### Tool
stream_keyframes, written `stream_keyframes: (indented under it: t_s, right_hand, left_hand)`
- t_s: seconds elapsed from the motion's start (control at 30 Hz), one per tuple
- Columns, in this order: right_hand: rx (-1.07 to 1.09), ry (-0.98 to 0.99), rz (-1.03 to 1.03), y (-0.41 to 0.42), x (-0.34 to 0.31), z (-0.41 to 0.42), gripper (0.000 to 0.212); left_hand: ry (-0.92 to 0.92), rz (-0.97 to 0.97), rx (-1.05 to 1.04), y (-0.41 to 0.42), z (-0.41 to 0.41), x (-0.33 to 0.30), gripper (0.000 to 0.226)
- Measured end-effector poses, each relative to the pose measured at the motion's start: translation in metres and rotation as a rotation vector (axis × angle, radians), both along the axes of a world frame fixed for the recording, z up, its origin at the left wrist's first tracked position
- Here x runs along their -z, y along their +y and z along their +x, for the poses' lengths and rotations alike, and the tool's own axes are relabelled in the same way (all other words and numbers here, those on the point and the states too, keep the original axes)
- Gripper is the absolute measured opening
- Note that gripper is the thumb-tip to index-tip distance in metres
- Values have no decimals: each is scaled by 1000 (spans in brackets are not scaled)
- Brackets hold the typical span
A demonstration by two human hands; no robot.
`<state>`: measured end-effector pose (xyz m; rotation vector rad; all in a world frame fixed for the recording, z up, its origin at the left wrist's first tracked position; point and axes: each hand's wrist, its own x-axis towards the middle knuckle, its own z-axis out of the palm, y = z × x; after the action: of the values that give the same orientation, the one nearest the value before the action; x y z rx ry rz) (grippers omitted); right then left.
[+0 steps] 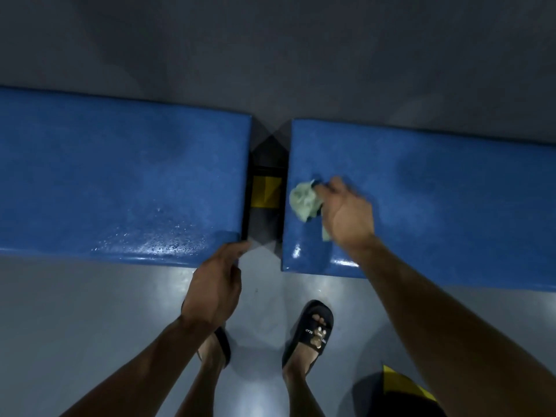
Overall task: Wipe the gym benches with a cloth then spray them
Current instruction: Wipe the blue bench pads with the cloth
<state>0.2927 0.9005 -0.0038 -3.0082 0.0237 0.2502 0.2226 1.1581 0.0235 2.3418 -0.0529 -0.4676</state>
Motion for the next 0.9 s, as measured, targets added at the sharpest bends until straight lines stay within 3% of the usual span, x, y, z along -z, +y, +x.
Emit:
stream_keyframes:
  t_s: [0.1,0.37,0.53,0.6,0.7,0.77,0.9]
  right_hand:
    - [151,-4,45,21,5,14,46]
    - [-383,-33,112,58,25,-96,31]
    - [-566,-29,83,33,4,-75,43]
    - [-414,-13,58,17,0,-41,40]
    - [34,-3,-3,9,0,-6,34]
    - [208,7,29,27,2,-11,33]
    - [-25,22,111,63,10,-70,33]
  left_hand:
    - [1,-4,-12,5,-3,5,49]
    - [29,14,-24,19,-3,7,52]
    - [23,9,-29,25,-1,4,48]
    - [11,4,-24,28,-1,3,48]
    - [3,2,-14,35,1,2,48]
    - [21,8,-19,39,1,5,48]
    - [32,-3,-14,43,0,7,49]
